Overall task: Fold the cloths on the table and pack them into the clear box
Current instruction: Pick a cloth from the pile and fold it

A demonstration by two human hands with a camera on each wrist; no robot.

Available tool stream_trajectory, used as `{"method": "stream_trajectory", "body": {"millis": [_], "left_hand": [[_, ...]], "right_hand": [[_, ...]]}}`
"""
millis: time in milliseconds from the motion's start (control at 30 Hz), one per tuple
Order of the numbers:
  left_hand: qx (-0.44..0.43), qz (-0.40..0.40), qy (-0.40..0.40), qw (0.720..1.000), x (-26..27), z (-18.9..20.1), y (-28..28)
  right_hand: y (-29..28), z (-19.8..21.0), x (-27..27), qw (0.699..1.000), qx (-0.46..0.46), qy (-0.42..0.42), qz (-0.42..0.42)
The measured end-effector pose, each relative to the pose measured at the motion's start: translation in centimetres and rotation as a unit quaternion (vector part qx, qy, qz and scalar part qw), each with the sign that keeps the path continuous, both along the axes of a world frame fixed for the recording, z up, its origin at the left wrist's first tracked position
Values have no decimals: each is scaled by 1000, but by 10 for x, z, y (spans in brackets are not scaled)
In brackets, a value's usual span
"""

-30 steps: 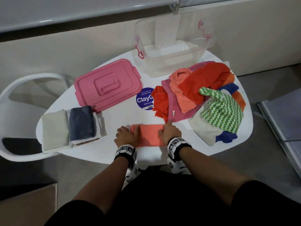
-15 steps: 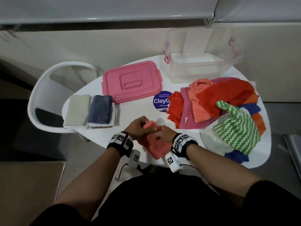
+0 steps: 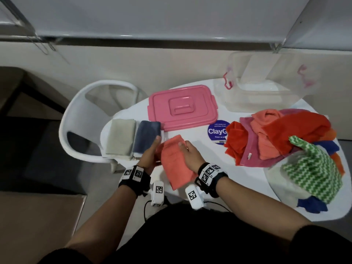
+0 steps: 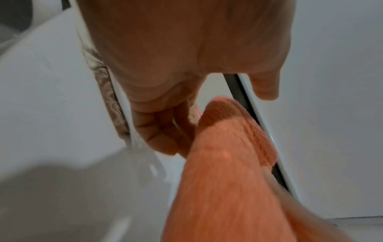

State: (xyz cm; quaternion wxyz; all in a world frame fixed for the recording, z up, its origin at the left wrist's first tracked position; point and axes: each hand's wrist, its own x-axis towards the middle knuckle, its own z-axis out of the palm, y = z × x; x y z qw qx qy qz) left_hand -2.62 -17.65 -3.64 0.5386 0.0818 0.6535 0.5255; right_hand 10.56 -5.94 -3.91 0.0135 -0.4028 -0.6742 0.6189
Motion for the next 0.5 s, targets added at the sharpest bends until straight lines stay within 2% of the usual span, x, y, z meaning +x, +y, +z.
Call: {"method": "stream_trajectory", "body": {"millis": [67, 133, 233, 333, 500], "left_hand": [[-30, 4, -11, 999, -10, -4, -17], [-49, 41, 8, 998, -28, -14, -32], [-88, 85, 150, 981, -77, -26, -50], [-157, 45, 278, 947, -124, -16, -60], [-160, 43, 312, 936, -187, -11, -58]], "right_hand": [[-12, 5, -27, 1000, -8, 10, -17], [-24, 5, -55, 1000, -11, -3, -1], [-41, -4, -99, 998, -13, -46, 33], [-59, -10, -145, 997, -24, -53, 43], [-76, -5, -199, 997, -72, -16, -25]]}}
